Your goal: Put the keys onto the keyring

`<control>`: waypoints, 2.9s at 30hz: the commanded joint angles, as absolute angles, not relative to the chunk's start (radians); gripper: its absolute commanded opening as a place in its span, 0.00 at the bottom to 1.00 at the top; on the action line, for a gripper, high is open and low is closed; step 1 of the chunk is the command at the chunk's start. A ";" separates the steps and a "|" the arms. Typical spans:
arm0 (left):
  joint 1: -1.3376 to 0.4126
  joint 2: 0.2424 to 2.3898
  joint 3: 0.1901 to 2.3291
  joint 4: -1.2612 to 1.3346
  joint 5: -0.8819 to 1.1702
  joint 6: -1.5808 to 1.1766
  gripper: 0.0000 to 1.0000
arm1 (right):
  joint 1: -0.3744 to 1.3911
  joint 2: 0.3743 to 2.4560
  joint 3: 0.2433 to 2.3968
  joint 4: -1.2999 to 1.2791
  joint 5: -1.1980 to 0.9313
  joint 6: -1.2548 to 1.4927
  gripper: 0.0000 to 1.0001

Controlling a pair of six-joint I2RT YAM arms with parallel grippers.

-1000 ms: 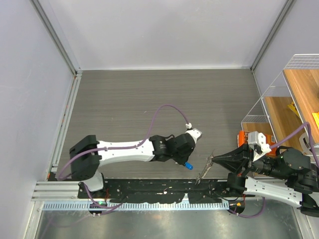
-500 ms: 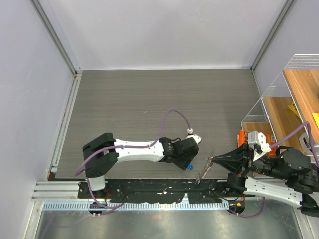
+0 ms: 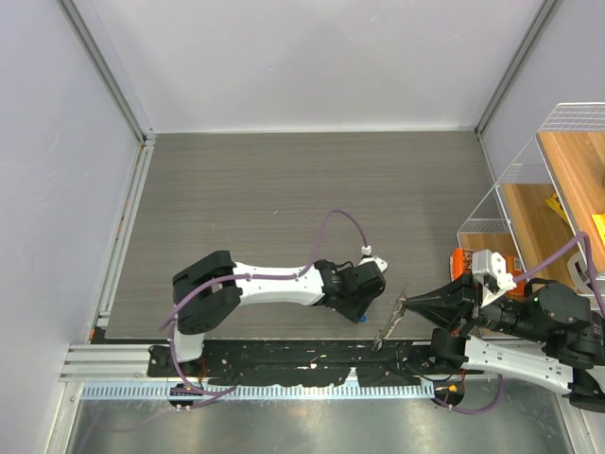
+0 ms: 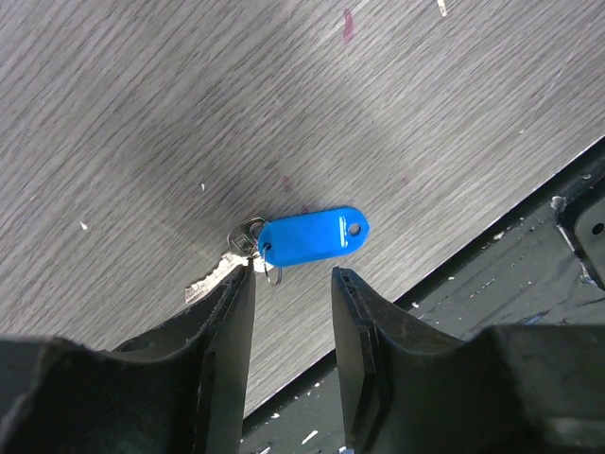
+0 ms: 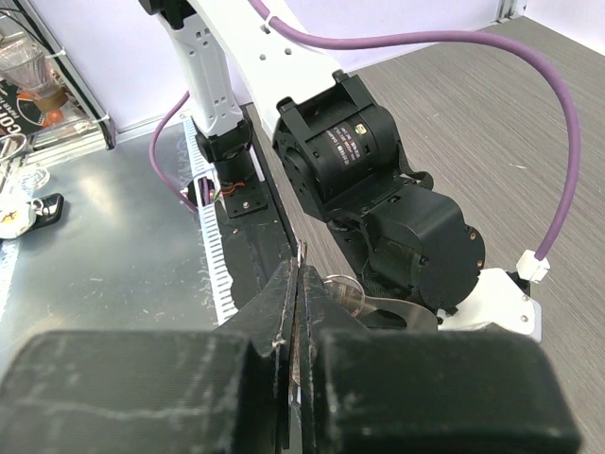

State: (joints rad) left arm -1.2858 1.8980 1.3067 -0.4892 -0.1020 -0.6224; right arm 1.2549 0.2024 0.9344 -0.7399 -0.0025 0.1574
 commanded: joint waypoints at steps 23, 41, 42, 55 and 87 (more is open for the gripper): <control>-1.289 1.960 1.339 -0.517 -0.087 -0.644 0.17 | 1.258 0.169 0.920 -0.683 -0.009 0.169 0.05; -1.304 1.764 1.221 -0.437 -0.207 -0.516 0.00 | 1.258 0.175 0.916 -0.683 -0.017 0.167 0.05; -1.307 1.743 1.209 -0.428 -0.210 -0.502 0.00 | 1.258 0.176 0.917 -0.683 -0.017 0.169 0.05; -1.354 1.451 1.088 -0.333 -0.192 -0.312 0.00 | 1.258 0.218 0.922 -0.696 -0.069 0.147 0.05; -1.497 0.917 0.907 -0.216 -0.014 -0.043 0.00 | 1.258 0.478 0.916 -0.538 -0.365 0.031 0.05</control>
State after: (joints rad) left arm -1.4910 0.9680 0.9051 -0.2810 -0.1101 -0.0673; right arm 1.2549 0.4316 0.8886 -0.6319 -0.2764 0.0742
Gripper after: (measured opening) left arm 0.035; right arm 0.060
